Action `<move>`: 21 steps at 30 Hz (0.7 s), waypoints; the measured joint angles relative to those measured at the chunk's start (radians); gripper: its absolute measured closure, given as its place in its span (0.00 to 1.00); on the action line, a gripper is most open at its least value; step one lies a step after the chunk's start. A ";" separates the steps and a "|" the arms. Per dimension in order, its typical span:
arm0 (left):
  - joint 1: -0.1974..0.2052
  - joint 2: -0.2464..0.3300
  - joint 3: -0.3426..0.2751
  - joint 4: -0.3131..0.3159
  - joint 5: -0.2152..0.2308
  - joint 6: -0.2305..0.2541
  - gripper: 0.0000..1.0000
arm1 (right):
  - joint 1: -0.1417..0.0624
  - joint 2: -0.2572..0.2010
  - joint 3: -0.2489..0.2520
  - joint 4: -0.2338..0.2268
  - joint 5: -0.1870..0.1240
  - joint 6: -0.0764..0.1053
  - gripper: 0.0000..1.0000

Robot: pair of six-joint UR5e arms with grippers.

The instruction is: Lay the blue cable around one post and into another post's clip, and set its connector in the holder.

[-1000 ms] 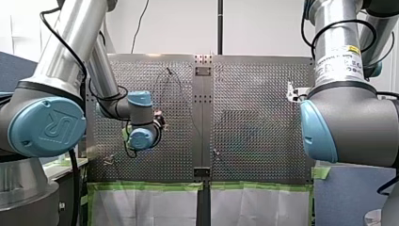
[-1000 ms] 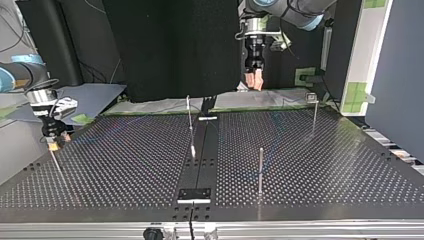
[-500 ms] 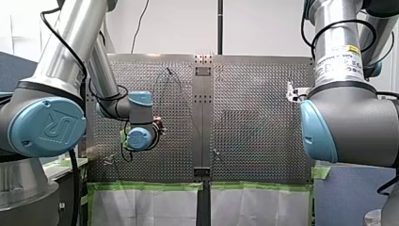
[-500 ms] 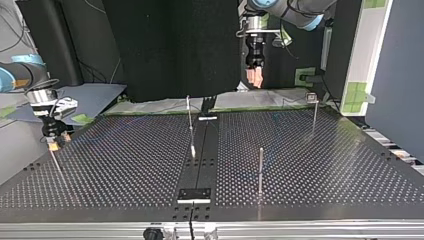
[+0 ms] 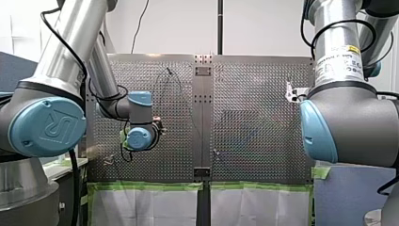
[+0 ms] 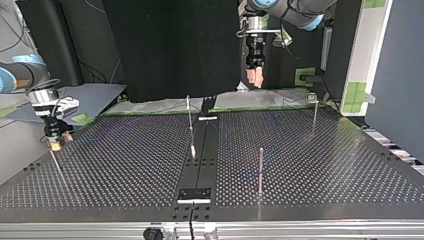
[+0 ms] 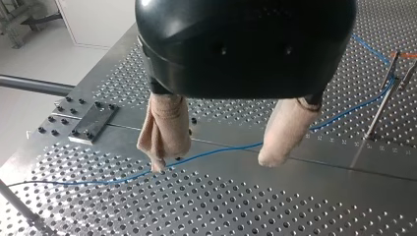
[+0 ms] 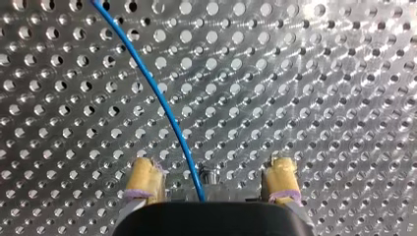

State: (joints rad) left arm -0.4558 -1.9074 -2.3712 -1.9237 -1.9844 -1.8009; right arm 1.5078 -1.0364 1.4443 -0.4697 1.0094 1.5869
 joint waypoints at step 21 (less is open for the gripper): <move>0.004 0.000 0.000 0.000 -0.007 0.002 0.02 | 0.012 0.000 0.000 0.007 -0.021 -0.005 0.01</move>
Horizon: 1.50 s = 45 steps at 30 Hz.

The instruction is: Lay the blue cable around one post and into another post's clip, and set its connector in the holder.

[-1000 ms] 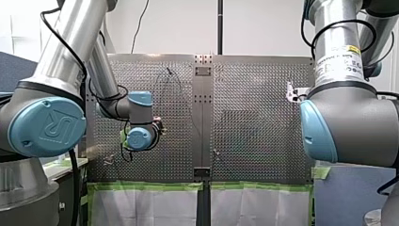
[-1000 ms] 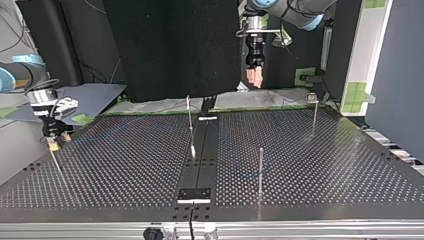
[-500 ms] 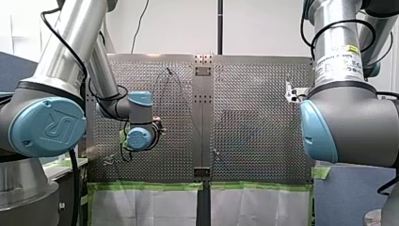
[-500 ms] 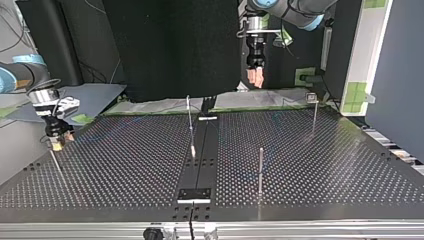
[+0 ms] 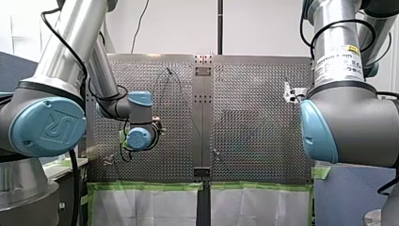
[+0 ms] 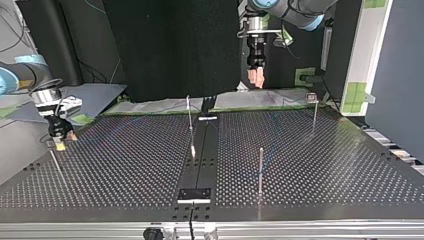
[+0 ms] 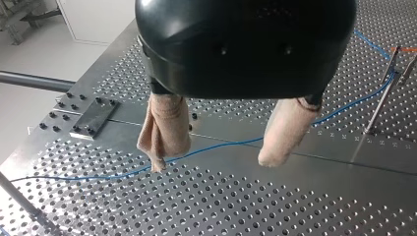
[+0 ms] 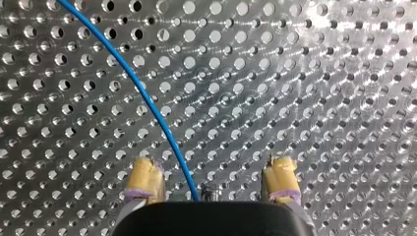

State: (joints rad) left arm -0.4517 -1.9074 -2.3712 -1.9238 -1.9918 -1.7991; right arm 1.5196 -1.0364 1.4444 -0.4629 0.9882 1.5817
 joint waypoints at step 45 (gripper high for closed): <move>0.012 0.000 0.000 0.000 0.000 -0.007 0.02 | 0.056 0.000 0.003 0.204 0.086 -0.214 0.01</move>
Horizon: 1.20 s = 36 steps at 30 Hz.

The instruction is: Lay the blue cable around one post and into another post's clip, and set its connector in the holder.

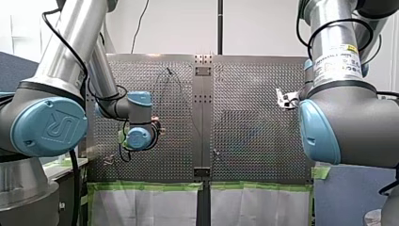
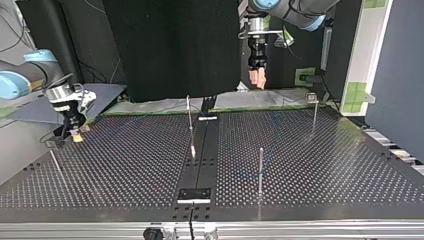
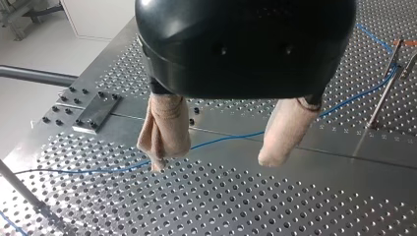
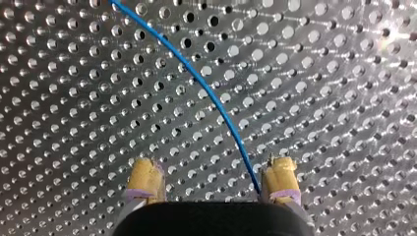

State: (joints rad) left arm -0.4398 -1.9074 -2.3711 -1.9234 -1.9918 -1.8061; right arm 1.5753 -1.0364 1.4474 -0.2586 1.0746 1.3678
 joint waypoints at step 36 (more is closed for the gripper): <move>0.004 0.000 0.000 -0.035 0.020 -0.100 0.02 | 0.207 -0.113 0.234 -0.130 0.180 0.039 0.01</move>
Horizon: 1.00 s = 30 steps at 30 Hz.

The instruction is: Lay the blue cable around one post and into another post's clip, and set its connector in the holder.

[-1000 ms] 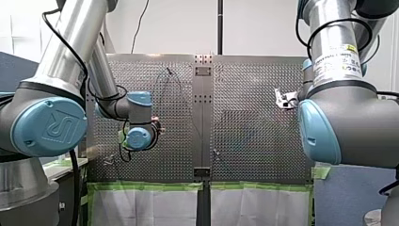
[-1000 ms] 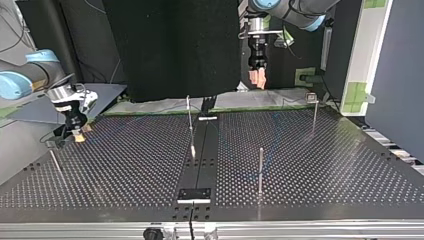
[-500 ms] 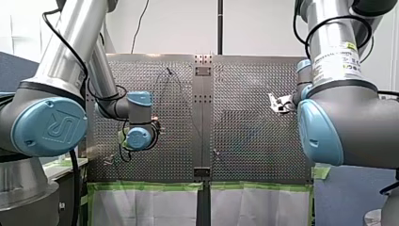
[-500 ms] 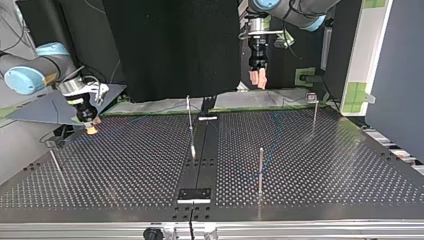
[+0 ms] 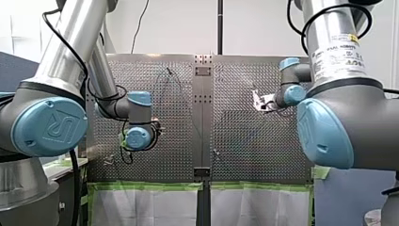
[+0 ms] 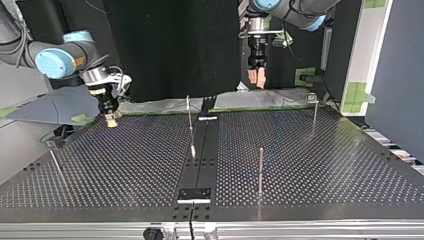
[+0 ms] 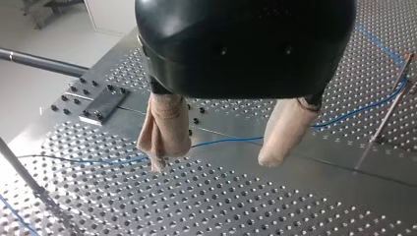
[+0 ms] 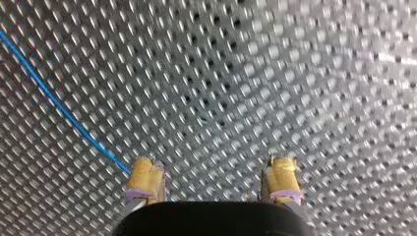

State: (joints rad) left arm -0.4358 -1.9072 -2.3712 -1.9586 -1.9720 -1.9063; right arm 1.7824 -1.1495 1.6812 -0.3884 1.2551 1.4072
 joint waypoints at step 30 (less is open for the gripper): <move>-0.004 0.000 0.000 -0.216 0.017 -0.006 0.02 | 0.305 0.070 0.214 -0.294 0.305 0.079 0.01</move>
State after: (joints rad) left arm -0.4401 -1.9073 -2.3714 -2.1748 -1.9546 -1.9124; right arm 2.0876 -1.0792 1.8950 -0.6826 1.5603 1.4862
